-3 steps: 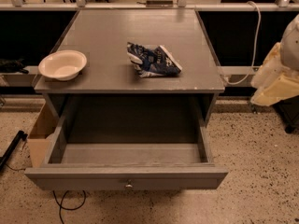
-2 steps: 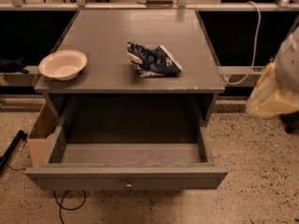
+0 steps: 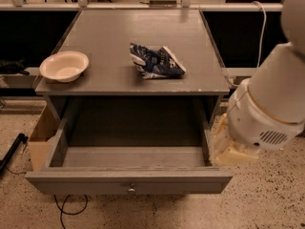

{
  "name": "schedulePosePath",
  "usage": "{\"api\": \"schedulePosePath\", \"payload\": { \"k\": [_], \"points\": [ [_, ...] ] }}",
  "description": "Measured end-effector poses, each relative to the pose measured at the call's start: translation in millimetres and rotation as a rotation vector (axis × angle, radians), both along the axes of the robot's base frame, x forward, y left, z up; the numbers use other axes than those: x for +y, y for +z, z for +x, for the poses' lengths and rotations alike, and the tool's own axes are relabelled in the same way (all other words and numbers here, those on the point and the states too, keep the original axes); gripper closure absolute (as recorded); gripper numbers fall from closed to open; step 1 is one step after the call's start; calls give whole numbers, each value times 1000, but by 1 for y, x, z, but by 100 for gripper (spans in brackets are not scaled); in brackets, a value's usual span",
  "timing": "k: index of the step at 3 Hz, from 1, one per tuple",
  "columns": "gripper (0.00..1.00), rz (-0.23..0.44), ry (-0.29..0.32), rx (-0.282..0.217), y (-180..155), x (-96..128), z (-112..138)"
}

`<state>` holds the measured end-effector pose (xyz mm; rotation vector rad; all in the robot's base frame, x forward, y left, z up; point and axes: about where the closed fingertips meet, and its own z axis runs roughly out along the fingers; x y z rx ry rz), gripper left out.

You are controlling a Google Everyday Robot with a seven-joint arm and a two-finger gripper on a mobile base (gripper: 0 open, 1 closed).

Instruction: Close top drawer

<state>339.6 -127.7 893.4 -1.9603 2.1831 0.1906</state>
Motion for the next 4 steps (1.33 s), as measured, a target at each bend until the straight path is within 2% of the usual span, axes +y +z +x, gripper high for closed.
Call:
{"api": "schedulePosePath", "payload": {
  "k": [1,3,4],
  "points": [
    [100,1,79,20,-14,28,-12],
    [100,30,75,0,-13,29,-7],
    [100,96,72,40,-41,36,-7]
  ]
}}
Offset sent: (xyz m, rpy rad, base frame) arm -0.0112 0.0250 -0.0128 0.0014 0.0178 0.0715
